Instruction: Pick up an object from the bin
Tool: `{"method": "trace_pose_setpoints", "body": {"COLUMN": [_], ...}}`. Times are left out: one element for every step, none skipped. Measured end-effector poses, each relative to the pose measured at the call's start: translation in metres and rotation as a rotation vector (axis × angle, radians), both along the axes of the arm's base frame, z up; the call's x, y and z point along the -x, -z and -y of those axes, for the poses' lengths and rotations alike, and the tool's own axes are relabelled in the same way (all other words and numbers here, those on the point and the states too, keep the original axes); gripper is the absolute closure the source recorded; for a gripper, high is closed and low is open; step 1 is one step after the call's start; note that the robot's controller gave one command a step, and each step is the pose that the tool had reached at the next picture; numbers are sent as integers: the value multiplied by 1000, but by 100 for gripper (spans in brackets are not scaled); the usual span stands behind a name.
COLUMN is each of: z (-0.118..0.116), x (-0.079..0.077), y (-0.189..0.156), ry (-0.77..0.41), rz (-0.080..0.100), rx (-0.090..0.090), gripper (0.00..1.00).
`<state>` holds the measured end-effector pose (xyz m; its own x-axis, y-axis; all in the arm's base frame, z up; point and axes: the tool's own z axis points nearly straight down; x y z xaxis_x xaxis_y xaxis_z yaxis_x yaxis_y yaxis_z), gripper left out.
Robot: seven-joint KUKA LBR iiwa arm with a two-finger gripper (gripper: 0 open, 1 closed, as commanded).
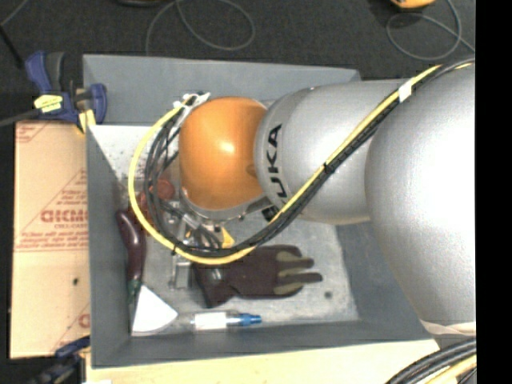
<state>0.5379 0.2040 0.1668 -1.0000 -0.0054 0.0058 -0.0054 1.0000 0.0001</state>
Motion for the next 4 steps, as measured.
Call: {"method": "trace_pose_setpoints", "body": {"z": [1,53,80,127], "x": [-2,21,16,-42], "y": [-5,62,70,58], "ry": [5,-22,-150,-152], "rz": [8,8,6,10], "rx": [-2,-1,-1,-2], "gripper": [0,0,0,0]}}
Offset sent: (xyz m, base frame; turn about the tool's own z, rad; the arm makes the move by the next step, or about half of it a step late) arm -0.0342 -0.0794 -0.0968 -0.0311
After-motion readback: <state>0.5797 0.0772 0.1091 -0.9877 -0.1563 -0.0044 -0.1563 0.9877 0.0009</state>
